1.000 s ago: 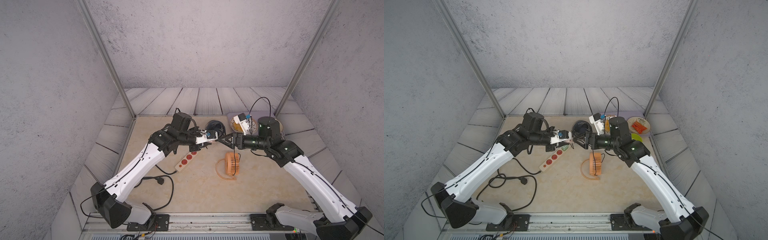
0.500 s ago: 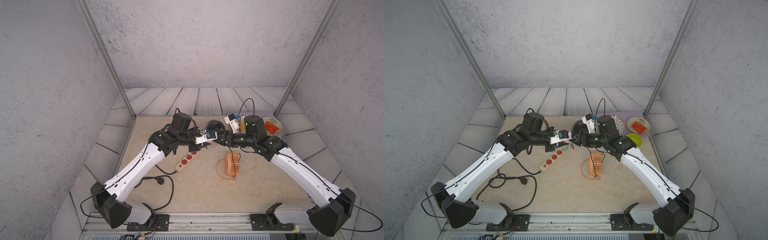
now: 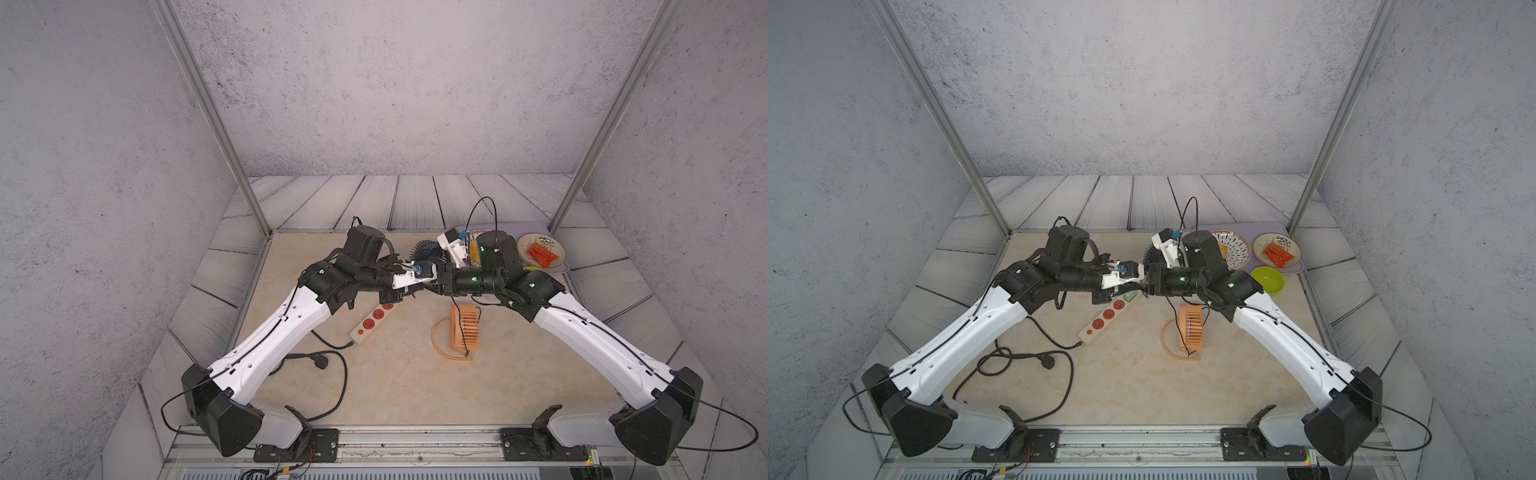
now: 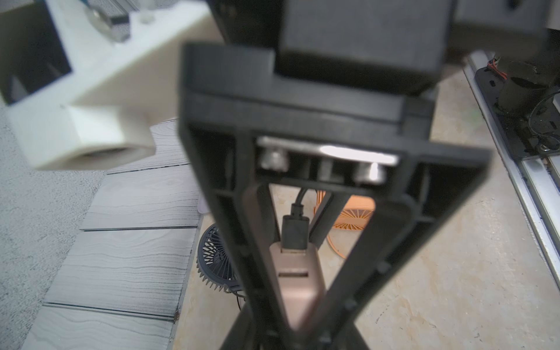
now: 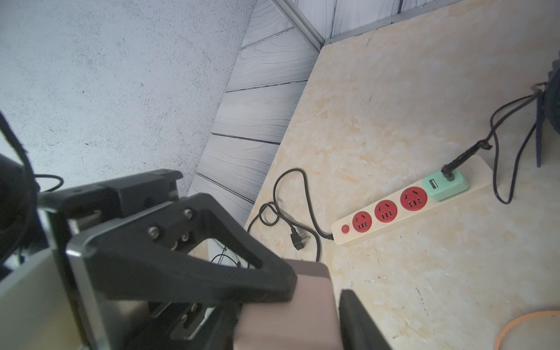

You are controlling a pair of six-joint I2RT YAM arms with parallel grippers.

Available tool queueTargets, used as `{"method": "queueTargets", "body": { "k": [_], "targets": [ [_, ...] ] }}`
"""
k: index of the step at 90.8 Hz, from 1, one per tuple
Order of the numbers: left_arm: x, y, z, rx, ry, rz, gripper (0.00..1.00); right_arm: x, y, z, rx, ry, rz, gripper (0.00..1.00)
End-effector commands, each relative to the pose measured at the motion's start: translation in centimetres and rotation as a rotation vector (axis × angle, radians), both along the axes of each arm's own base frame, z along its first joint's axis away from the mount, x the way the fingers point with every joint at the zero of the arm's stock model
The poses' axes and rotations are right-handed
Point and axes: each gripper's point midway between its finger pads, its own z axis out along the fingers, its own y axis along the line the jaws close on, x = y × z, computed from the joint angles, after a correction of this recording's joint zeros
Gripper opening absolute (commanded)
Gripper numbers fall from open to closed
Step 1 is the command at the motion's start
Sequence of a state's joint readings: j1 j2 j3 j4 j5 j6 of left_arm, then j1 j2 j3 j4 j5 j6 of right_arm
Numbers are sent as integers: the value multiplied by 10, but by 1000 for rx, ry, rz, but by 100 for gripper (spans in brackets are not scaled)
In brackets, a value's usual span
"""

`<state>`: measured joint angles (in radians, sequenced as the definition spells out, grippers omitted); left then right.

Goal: Plug the desk fan into the power strip
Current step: Pick up the plug from the center of the board.

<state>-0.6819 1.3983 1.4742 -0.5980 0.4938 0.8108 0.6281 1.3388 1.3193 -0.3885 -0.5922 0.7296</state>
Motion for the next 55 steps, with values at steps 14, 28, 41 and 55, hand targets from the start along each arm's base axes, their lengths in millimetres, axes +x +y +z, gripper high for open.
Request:
{"method": "queueTargets", "body": {
  "k": [14, 28, 41, 55],
  "targets": [
    [-10, 1, 2, -8, 5, -29, 15, 9, 6, 2, -6, -23, -5, 22],
    [-15, 17, 0, 38, 13, 10, 57, 13, 4, -8, -80, -32, 2, 11],
    [-21, 54, 1, 73, 69, 173, 99, 21, 3, -32, -234, -22, 40, 5],
    [-25, 108, 14, -15, 148, 345, 100, 35, 10, -59, -394, -36, 110, 0]
  ]
}}
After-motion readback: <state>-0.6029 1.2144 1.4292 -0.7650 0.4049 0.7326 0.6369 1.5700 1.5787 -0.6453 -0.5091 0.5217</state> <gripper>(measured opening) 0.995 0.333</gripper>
